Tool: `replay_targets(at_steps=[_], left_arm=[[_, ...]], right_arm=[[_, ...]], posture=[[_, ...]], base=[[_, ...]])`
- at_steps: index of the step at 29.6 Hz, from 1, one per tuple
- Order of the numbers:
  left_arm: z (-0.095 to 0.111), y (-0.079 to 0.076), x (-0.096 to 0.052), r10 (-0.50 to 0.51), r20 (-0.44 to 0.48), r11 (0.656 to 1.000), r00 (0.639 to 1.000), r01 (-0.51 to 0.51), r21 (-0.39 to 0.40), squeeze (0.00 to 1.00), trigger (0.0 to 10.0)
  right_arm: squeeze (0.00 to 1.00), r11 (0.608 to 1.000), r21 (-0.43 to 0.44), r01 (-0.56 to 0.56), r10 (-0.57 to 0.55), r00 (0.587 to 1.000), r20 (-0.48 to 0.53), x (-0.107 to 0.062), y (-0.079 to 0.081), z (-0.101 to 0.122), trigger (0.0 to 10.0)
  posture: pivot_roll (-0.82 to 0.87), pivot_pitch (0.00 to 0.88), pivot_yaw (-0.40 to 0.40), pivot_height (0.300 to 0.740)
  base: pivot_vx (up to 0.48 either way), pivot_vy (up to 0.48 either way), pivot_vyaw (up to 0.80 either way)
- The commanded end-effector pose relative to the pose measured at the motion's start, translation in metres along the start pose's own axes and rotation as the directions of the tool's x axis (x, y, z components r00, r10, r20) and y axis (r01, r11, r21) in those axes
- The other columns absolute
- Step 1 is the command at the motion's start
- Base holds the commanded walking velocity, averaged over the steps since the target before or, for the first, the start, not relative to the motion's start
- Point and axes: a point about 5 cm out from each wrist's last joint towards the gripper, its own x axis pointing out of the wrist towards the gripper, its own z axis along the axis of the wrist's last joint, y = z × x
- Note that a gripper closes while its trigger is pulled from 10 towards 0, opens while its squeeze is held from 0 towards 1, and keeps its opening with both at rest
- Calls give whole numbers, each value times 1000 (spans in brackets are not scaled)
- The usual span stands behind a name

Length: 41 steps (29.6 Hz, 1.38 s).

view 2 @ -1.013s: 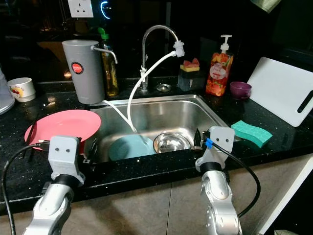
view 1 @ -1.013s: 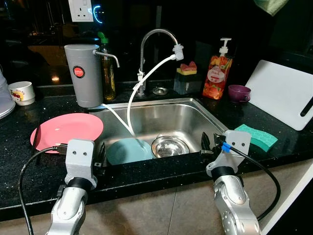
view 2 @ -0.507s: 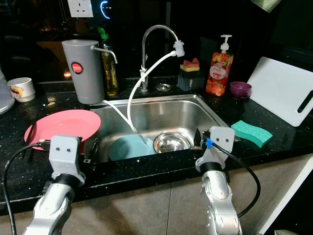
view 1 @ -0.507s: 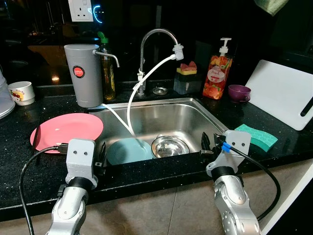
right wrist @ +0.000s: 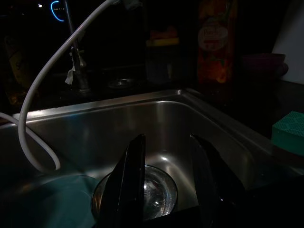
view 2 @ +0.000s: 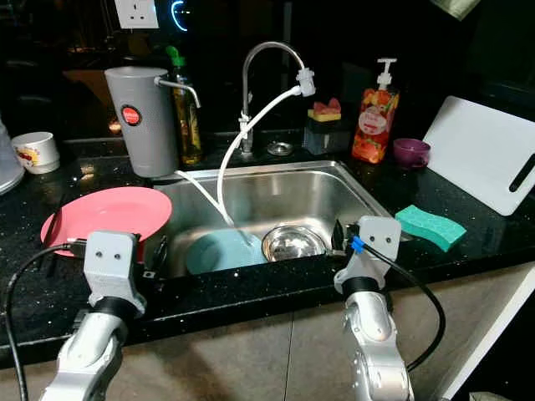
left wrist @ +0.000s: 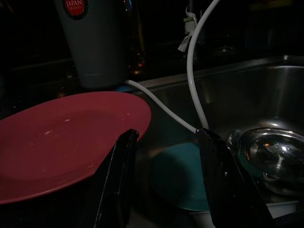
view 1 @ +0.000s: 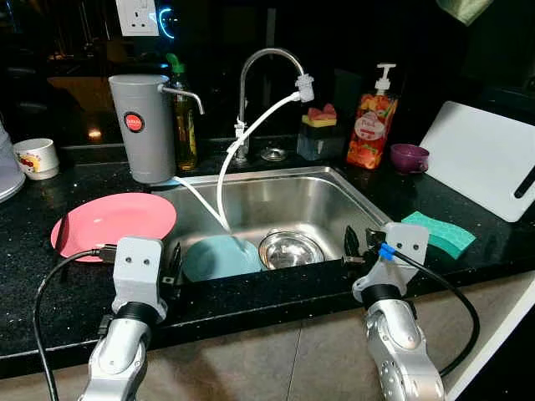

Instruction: Kitchen organization

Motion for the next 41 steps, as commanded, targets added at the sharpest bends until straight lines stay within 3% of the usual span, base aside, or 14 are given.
replay_targets(at_steps=[1,41], left_arm=[[-3,0,-1,-3,-10,1000,1000,3,8,0,10000],[-2,0,3,1,0,1000,1000,-1,7,0,10000]], right_arm=[[0,1000,4,4,-4,1000,-1,-1,-1,0,10000],[0,1000,2,-4,4,1000,9,2,0,2,10000]], posture=[[98,49,-38,740],[98,34,-41,740]], base=[[0,0,0],[0,0,0]])
